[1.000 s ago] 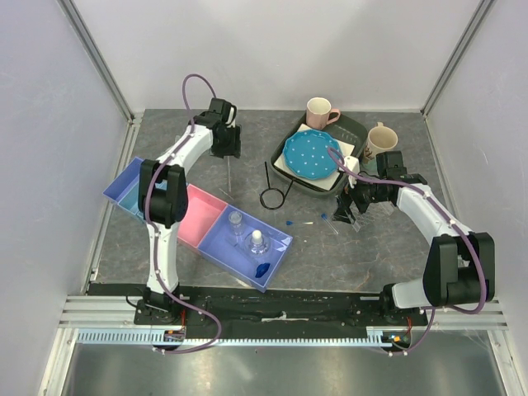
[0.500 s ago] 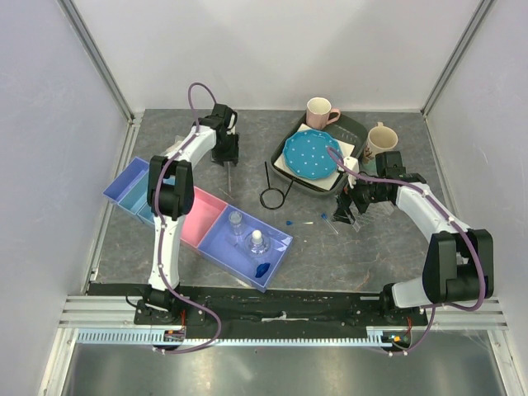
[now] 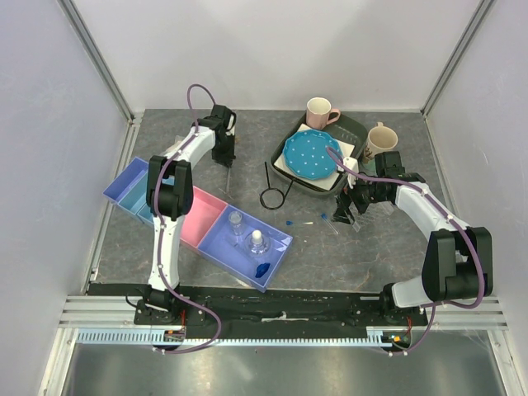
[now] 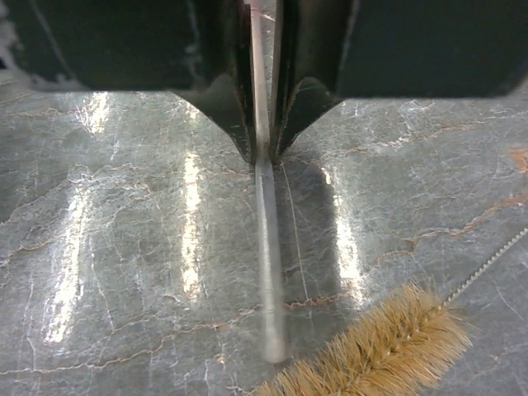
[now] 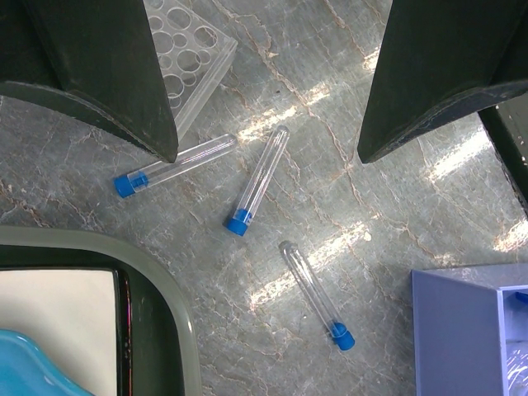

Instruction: Organize the chemistry lab equipment

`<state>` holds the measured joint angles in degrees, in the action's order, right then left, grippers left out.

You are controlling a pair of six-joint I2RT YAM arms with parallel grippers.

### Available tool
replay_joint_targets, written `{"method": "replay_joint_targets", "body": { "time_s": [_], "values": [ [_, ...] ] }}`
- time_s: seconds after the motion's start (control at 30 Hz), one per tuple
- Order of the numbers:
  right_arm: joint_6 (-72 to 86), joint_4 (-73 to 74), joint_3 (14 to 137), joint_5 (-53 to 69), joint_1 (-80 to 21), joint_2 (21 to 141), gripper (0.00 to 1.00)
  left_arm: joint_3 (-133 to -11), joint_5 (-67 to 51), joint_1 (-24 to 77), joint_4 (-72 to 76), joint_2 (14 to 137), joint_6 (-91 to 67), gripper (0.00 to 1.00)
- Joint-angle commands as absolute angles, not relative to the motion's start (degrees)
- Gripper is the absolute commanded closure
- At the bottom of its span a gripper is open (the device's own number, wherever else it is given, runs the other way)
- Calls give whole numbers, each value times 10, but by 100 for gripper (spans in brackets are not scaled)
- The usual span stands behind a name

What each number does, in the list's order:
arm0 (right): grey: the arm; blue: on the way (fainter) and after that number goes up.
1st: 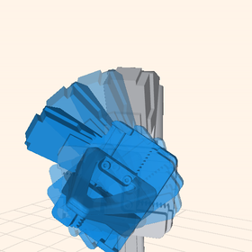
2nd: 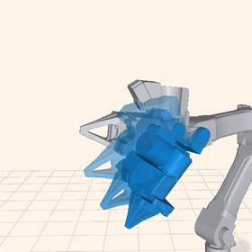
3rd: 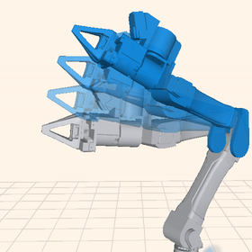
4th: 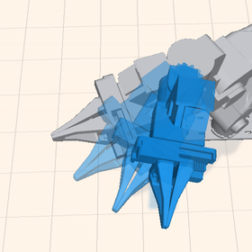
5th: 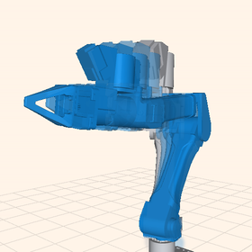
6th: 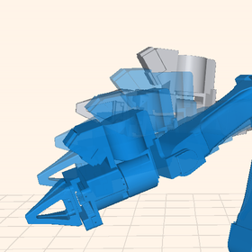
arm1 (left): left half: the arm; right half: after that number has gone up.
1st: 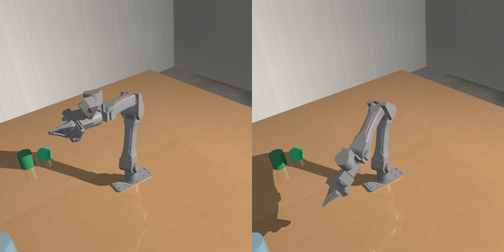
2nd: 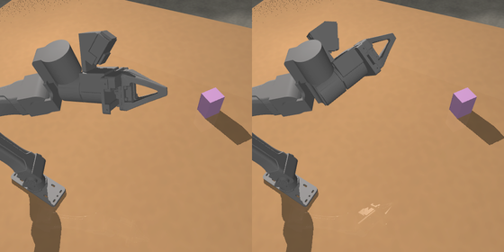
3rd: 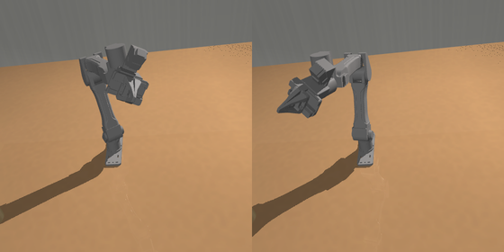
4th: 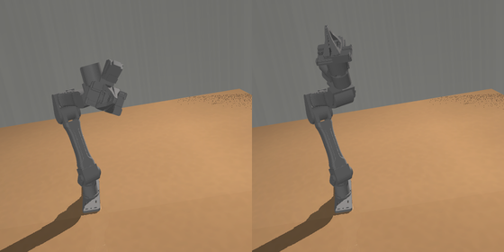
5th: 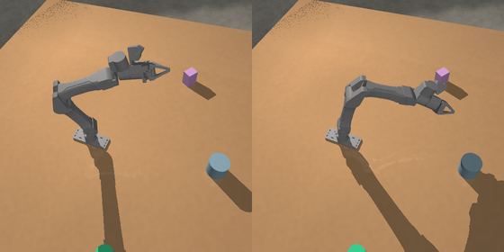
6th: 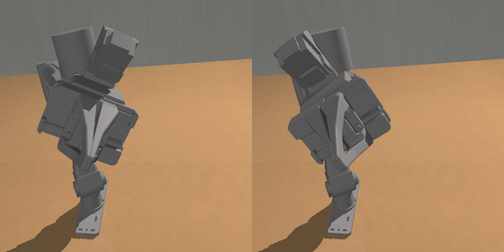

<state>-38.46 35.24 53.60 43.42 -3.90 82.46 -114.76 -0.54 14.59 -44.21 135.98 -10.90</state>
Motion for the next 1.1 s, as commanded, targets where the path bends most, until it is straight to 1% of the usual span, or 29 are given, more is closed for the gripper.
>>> {"method": "replay_joint_targets", "body": {
  "time_s": [0.0, 0.07, 0.13, 0.37, 0.67, 0.93, 1.07],
  "values": [
    [-401, 349, 557, 438, -38, 824, 2, -1125, -54, 156, -453, 1352, -119, 90],
    [-402, 350, 557, 435, -38, 822, 2, -1125, -64, 156, -452, 1346, -122, 96],
    [-403, 351, 557, 433, -38, 818, 2, -1124, -80, 158, -448, 1340, -132, 98],
    [-407, 351, 555, 432, -37, 810, 2, -1119, -134, 160, -416, 1299, -154, 98],
    [-411, 352, 553, 432, -38, 806, 2, -1076, -177, 160, -361, 1212, -176, 98],
    [-413, 352, 552, 432, -38, 806, 2, -1012, -188, 156, -337, 1100, -176, 98],
    [-414, 352, 551, 432, -38, 809, 2, -933, -200, 146, -323, 1000, -177, 98]
  ]
}}
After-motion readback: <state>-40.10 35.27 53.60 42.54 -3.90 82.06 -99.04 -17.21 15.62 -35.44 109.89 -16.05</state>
